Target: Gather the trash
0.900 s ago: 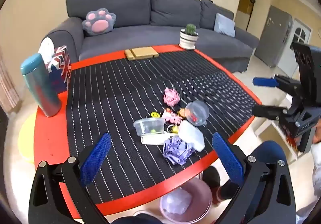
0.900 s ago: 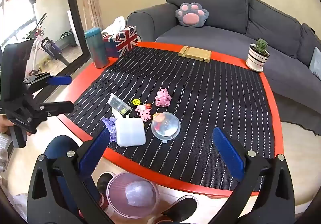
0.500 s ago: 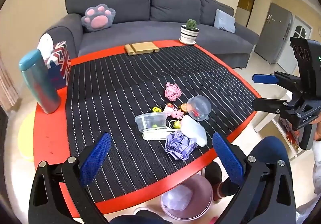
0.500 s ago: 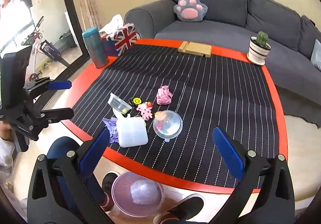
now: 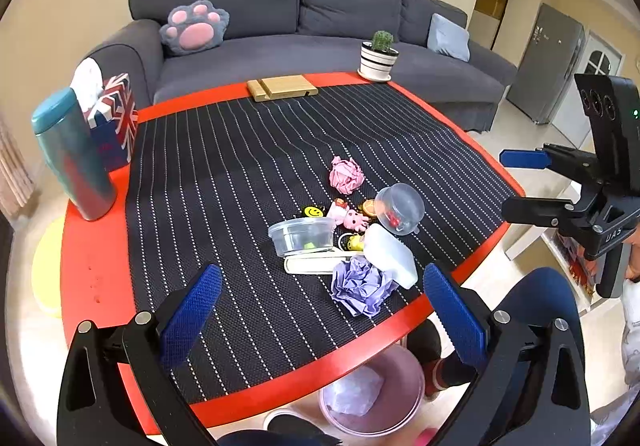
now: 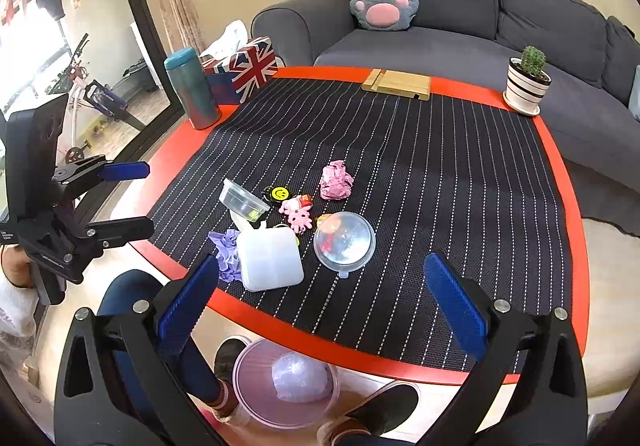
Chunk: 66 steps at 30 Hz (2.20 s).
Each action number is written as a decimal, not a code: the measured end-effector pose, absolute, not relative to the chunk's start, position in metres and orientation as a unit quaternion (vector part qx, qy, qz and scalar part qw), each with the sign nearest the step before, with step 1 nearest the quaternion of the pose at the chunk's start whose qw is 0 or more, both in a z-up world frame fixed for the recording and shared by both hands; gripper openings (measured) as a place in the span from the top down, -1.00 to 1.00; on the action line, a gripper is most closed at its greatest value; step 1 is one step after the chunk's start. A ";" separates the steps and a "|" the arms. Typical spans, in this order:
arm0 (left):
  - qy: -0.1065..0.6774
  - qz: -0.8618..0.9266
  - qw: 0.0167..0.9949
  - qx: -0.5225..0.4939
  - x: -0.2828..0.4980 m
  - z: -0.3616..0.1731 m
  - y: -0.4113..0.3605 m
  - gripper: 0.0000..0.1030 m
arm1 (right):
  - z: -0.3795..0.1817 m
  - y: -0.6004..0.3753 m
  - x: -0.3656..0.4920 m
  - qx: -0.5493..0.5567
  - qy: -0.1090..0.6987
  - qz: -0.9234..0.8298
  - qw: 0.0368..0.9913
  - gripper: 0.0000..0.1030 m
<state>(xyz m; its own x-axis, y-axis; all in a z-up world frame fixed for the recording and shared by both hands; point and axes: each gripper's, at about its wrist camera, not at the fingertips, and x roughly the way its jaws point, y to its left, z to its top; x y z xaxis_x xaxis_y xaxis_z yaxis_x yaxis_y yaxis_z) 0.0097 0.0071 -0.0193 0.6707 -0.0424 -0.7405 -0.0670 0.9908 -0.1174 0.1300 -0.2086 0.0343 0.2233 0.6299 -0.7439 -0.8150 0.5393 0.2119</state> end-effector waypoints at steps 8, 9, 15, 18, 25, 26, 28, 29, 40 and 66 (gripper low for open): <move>0.412 0.013 0.910 -0.054 0.010 -0.021 0.004 -0.88 | 0.032 -0.206 0.126 -0.137 0.403 0.462 0.778 -0.94; 0.411 0.015 0.910 -0.055 0.010 -0.021 0.005 -0.88 | 0.032 -0.207 0.126 -0.137 0.403 0.462 0.778 -0.94; 0.406 0.019 0.912 -0.058 0.010 -0.019 0.006 -0.88 | 0.033 -0.207 0.128 -0.137 0.398 0.460 0.782 -0.94; 0.403 0.014 0.913 -0.060 0.010 -0.018 0.006 -0.88 | 0.033 -0.206 0.129 -0.136 0.397 0.458 0.783 -0.94; 0.402 0.010 0.914 -0.057 0.011 -0.018 0.005 -0.88 | 0.034 -0.206 0.129 -0.132 0.397 0.461 0.783 -0.94; 0.402 0.009 0.914 -0.057 0.011 -0.018 0.005 -0.88 | 0.034 -0.206 0.129 -0.132 0.397 0.461 0.783 -0.94; 0.402 0.009 0.914 -0.057 0.011 -0.017 0.004 -0.88 | 0.034 -0.206 0.129 -0.131 0.397 0.460 0.783 -0.94; 0.402 0.009 0.914 -0.057 0.011 -0.017 0.004 -0.88 | 0.033 -0.207 0.129 -0.130 0.397 0.459 0.784 -0.94; 0.396 0.013 0.917 -0.045 0.013 -0.017 0.002 -0.88 | 0.032 -0.208 0.132 -0.126 0.403 0.457 0.783 -0.94; 0.398 0.009 0.917 -0.036 0.012 -0.018 -0.002 -0.88 | 0.023 -0.197 0.144 -0.142 0.418 0.459 0.771 -0.94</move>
<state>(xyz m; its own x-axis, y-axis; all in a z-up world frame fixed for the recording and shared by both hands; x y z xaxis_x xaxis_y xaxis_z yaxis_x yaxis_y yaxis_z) 0.0123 -0.0024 -0.0182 0.6831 -0.0133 -0.7302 -0.0447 0.9972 -0.0599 0.1442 -0.1969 0.0228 0.2302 0.5885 -0.7751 -0.8261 0.5391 0.1640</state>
